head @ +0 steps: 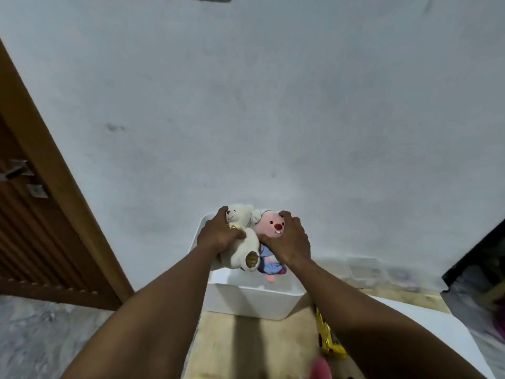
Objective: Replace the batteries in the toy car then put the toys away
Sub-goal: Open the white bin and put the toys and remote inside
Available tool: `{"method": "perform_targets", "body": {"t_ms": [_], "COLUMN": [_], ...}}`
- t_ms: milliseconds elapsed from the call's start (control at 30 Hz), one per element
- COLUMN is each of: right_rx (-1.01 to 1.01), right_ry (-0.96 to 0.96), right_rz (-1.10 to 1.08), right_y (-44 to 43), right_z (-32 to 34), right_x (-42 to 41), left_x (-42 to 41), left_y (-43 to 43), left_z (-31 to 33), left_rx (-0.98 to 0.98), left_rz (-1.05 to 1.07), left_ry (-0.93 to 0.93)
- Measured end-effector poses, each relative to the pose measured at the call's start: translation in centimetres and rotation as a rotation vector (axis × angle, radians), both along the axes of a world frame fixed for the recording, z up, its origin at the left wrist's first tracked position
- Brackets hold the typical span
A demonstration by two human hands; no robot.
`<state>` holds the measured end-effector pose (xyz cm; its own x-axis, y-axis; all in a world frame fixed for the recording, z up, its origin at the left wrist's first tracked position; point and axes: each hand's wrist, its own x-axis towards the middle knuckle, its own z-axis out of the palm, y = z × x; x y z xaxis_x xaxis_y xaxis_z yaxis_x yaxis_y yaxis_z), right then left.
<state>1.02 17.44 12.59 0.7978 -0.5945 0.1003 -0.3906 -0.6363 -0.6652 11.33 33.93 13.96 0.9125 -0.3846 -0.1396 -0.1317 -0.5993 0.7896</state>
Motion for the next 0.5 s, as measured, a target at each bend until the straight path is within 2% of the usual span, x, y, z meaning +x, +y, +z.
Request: {"method": "perform_targets", "body": {"t_ms": [267,500], "right_rx": [-0.035,-0.072], "right_ry": [0.257,0.252], "right_rz": [0.083,0.103], "right_y": [-3.2,-3.4], "right_z": [-5.0,-4.3], "right_x": [4.1,2.3], "left_x": [3.5,2.4], "left_y": [-2.9,-3.6], "left_z": [-5.8,-5.3], "left_rx": [0.234,0.256], "left_rz": [0.033,0.001], "left_ry": [0.143,0.142]}}
